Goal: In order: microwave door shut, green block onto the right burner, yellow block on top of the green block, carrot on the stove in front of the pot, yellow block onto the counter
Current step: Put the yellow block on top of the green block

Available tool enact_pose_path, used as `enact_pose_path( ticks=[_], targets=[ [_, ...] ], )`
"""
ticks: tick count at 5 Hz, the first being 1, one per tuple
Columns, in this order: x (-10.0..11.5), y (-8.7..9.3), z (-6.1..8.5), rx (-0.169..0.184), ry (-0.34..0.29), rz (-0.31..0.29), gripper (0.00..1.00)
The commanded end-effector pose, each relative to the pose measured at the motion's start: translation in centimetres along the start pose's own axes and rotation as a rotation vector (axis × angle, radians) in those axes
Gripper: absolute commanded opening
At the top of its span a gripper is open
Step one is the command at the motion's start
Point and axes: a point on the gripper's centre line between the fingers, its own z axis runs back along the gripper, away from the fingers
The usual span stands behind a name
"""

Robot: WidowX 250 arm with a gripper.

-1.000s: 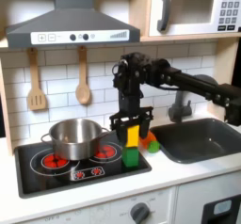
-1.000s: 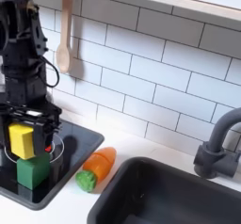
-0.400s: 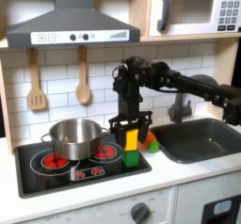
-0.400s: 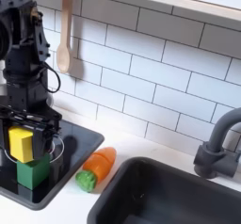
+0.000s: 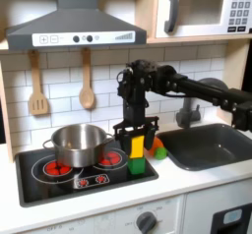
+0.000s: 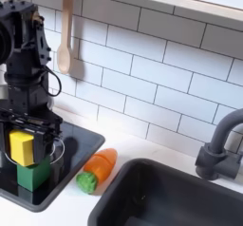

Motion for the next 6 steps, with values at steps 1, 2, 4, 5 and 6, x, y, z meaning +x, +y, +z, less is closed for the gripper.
enact_pose_path(
  ticks=[1,2,4,5,6],
  targets=[
    [-0.1,-0.4,0.01,-0.006,0.001,-0.004,0.0],
    [-0.19,-0.41,-0.21,-0.014,0.008,0.002,0.0],
    [-0.16,-0.44,-0.5,-0.01,0.015,0.004,0.0],
    [0.03,-0.43,-0.52,-0.001,0.005,-0.001,0.0],
    [0.07,-0.06,-0.68,0.011,0.002,0.009,0.0]
  ],
)
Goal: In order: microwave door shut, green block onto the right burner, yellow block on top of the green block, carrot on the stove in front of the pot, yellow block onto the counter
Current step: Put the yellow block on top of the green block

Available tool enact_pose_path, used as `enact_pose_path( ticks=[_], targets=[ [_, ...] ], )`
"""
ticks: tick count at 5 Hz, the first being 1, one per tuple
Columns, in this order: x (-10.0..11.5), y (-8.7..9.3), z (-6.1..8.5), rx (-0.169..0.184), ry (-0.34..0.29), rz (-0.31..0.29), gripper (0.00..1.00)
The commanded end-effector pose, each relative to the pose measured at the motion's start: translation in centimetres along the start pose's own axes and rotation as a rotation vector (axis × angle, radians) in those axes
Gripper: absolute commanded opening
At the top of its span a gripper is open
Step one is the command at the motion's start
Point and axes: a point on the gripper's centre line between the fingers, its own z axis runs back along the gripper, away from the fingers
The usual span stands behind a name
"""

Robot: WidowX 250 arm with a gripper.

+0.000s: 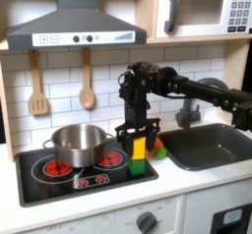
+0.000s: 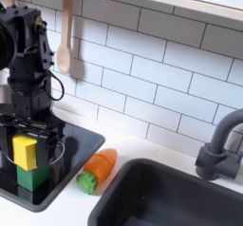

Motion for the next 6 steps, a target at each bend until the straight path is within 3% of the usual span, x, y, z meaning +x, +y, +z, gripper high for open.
enact_pose_path(
  ticks=[1,2,4,6],
  targets=[
    [0.07,0.41,-0.17,0.013,0.0,0.015,0.53],
    [-0.04,0.27,-0.04,0.016,-0.003,0.01,1.0],
    [-0.14,0.13,-0.09,0.011,0.001,0.018,1.0],
    [-0.12,-0.18,0.6,-0.028,0.007,0.02,1.0]
  ],
)
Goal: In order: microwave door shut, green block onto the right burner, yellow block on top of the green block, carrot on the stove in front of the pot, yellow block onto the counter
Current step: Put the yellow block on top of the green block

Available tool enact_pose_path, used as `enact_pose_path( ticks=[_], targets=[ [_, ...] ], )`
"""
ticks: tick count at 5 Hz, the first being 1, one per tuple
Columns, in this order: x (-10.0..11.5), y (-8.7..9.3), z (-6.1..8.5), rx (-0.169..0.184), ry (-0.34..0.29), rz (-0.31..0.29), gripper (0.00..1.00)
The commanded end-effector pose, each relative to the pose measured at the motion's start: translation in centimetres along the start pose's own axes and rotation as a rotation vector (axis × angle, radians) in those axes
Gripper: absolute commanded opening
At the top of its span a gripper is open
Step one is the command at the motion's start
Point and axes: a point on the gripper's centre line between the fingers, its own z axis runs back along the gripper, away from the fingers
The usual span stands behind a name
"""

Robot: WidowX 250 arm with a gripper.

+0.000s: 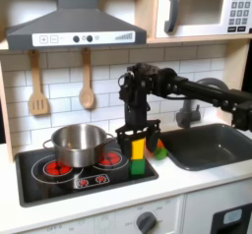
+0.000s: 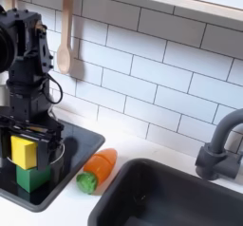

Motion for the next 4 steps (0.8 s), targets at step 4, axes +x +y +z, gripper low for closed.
enact_pose_path(
  ticks=[4],
  targets=[
    [1.1,0.9,3.4,-0.024,-0.069,0.05,1.0]
  ],
)
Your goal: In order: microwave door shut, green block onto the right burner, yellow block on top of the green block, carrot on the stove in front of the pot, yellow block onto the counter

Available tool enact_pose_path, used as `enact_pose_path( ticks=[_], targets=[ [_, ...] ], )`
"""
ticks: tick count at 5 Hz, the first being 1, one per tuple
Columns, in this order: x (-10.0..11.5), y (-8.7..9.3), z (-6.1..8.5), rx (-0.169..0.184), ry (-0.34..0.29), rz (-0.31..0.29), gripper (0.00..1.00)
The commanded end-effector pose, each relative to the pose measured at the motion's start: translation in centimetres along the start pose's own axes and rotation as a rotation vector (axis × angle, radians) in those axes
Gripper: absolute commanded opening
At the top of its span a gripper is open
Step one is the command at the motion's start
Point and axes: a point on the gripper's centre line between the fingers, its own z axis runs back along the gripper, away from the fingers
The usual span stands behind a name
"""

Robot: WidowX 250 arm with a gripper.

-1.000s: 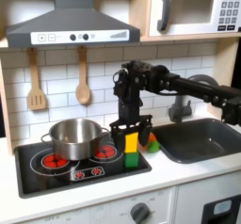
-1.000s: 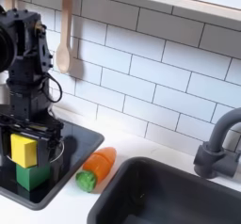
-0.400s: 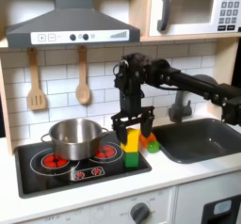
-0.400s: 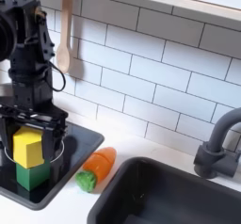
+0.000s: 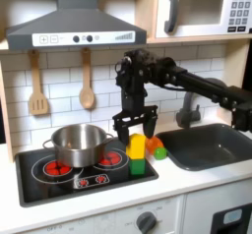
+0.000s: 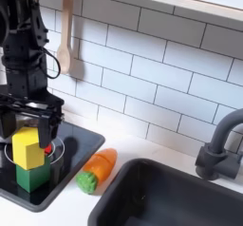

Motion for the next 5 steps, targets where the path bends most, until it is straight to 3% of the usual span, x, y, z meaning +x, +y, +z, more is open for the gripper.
enact_pose_path(
  ticks=[1,3,5],
  targets=[
    [0.5,0.3,0.9,-0.023,-0.014,0.015,1.0],
    [0.6,-0.4,1.8,-0.062,-0.024,0.015,1.0],
    [-0.1,-0.5,2.0,-0.064,-0.035,0.017,1.0]
  ],
)
